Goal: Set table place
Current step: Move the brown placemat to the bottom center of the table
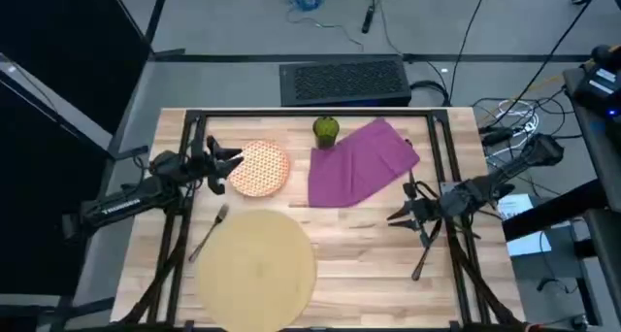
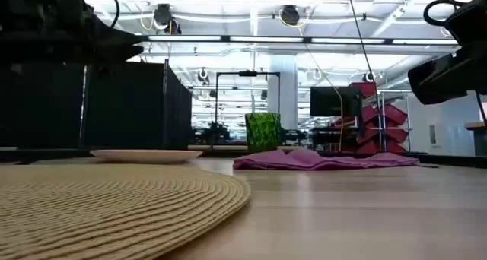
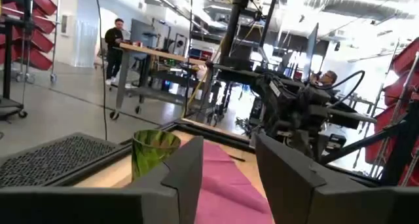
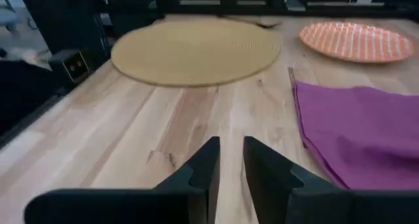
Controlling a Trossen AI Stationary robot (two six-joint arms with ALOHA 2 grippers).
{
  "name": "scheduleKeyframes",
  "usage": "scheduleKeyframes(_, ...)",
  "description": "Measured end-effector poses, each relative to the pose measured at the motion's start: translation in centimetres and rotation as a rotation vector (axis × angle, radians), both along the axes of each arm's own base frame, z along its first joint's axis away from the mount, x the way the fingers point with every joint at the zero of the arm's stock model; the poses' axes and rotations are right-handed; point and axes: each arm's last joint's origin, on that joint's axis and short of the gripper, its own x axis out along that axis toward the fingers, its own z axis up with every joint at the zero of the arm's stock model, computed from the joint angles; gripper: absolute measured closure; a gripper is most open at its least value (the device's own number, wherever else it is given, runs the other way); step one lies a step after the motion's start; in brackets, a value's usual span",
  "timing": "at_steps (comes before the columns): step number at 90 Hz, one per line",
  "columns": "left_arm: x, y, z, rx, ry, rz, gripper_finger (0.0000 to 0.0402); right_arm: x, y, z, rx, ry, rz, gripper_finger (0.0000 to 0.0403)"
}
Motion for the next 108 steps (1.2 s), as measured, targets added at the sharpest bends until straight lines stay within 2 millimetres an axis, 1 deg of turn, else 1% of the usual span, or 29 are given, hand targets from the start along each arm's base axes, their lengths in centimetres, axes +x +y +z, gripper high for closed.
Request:
scheduleKeyframes(8,0.0,0.0,0.0,0.004,-0.001,0.001,0.0275,0.1,0.0,0.3,0.025,-0.026,-0.003,0.0348)
scheduleKeyframes(15,0.0,0.0,0.2,0.045,-0.010,0.017,0.0275,0.2,0.1,0.7,0.041,-0.064,-0.009,0.0348)
scheduleKeyframes(23,-0.1,0.1,0.5,0.082,-0.034,0.066,0.0275,0.2,0.1,1.2,0.040,-0.119,-0.009,0.0348)
scheduleKeyframes(30,-0.3,0.4,0.9,-0.037,-0.122,0.149,0.0275,0.4,0.0,2.2,0.067,-0.221,-0.064,0.0348)
scheduleKeyframes(37,-0.6,0.4,1.6,-0.150,-0.245,0.170,0.0275,0.3,-0.4,4.0,0.110,-0.388,-0.169,0.0348)
scheduleKeyframes(44,-1.1,0.2,2.9,-0.176,-0.404,0.149,0.0275,-0.1,-0.9,6.0,0.116,-0.587,-0.252,0.0348)
scheduleKeyframes(52,-1.7,-0.2,5.5,-0.078,-0.520,0.117,0.0275,-0.8,-1.7,8.2,0.111,-0.781,-0.328,0.0348)
scheduleKeyframes(57,-2.1,-0.6,7.3,0.008,-0.558,0.098,0.0275,-0.9,-2.1,9.5,0.081,-0.833,-0.389,0.0348)
scheduleKeyframes(62,-2.6,-1.0,9.4,0.125,-0.571,0.076,0.0275,-0.6,-2.5,11.0,0.028,-0.827,-0.441,0.0348)
scheduleKeyframes(66,-2.7,-1.2,11.0,0.190,-0.542,0.072,0.0275,-0.1,-2.7,12.4,-0.014,-0.799,-0.472,0.0348)
scheduleKeyframes(70,-2.5,-1.1,12.7,0.181,-0.491,0.084,0.0275,0.6,-3.0,13.9,-0.062,-0.747,-0.501,0.0348)
scheduleKeyframes(75,-2.1,-0.8,14.8,0.177,-0.368,0.127,0.0275,1.7,-3.4,16.0,-0.108,-0.673,-0.540,0.0348)
scheduleKeyframes(85,-0.3,0.3,18.6,0.185,-0.091,0.175,0.0275,4.4,-4.6,20.7,-0.214,-0.542,-0.614,0.0348)
scheduleKeyframes(94,1.5,1.4,21.6,0.186,0.129,0.222,0.0275,7.3,-5.7,24.2,-0.411,-0.469,-0.674,0.0348)
scheduleKeyframes(101,2.4,2.3,22.9,0.184,0.338,0.308,0.0275,9.6,-6.5,26.1,-0.485,-0.440,-0.711,0.0348)
scheduleKeyframes(108,3.0,3.0,23.0,0.164,0.549,0.376,0.0275,11.7,-7.6,27.3,-0.487,-0.369,-0.736,0.0348)
